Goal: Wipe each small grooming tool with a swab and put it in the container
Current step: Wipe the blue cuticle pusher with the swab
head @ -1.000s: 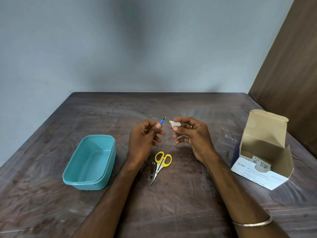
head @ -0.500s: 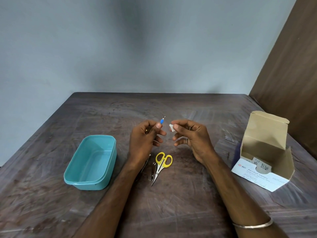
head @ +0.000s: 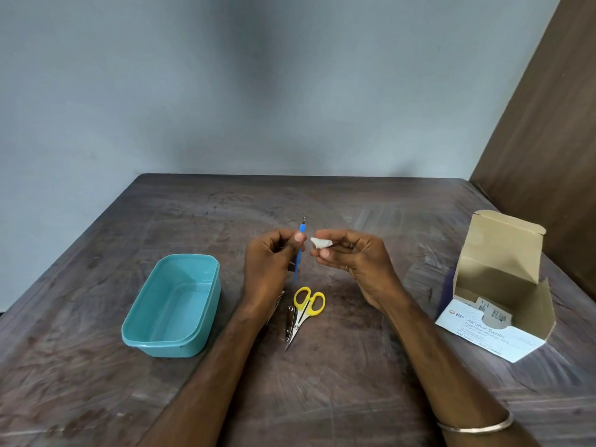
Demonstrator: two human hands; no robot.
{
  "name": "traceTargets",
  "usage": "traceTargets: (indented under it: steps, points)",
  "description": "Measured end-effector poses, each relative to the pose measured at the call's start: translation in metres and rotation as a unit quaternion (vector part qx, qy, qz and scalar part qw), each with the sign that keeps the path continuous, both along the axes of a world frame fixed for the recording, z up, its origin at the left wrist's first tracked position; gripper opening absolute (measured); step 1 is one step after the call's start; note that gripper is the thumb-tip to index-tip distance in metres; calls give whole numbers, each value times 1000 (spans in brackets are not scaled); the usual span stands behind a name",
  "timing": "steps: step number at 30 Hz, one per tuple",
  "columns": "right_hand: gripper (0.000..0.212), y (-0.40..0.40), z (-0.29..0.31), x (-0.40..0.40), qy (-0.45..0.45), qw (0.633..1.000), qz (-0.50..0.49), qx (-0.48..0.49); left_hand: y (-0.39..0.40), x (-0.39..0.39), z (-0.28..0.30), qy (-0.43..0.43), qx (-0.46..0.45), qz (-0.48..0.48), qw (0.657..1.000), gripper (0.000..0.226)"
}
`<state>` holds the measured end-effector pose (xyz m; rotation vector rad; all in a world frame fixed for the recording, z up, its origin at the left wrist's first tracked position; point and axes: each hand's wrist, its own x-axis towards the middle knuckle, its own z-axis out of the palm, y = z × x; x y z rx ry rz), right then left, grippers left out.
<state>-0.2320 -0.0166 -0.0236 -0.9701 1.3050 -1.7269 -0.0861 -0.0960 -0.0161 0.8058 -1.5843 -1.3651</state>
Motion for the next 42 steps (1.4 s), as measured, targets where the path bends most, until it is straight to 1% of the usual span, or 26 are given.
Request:
traceTargets:
  steps: [6, 11, 16, 19, 21, 25, 27, 30, 33, 37, 42]
  points:
    - [31, 1, 2, 1, 20, 1000, -4, -4, 2, -1, 1, 21, 32, -22, 999, 8]
    - [32, 0, 1, 1, 92, 996, -8, -13, 3, -1, 3, 24, 54, -7, 998, 6]
    - [33, -2, -3, 1, 211, 977, -20, -34, 3, -1, 4, 11, 64, 24, 998, 4]
    - [37, -3, -6, 1, 240, 970, -24, -26, 4, 0, 5, 8, 64, 43, 997, 2]
    - [37, -4, -7, 1, 249, 968, -25, -25, 3, 0, 5, 11, 75, 52, 996, 2]
    - [28, -3, -6, 3, 252, 967, -29, -35, 1, 0, 5, 18, 105, 44, 993, 6]
    - [26, -2, -5, 3, 235, 971, -30, -36, 1, 1, 6, 19, 113, 37, 993, 5]
    - [30, -1, -4, 3, 196, 980, -13, -31, 1, 1, 6, 21, 120, 36, 992, 5]
    - [30, 0, -4, 3, 179, 983, -1, -35, 2, 1, 8, 26, 124, 35, 991, 8]
    - [24, 0, -3, 3, 190, 981, -9, -28, 3, 3, 9, 24, 119, 34, 992, 7]
    - [24, 0, -4, 1, 200, 980, -19, -14, 3, 4, 12, 24, 133, 27, 990, 5]
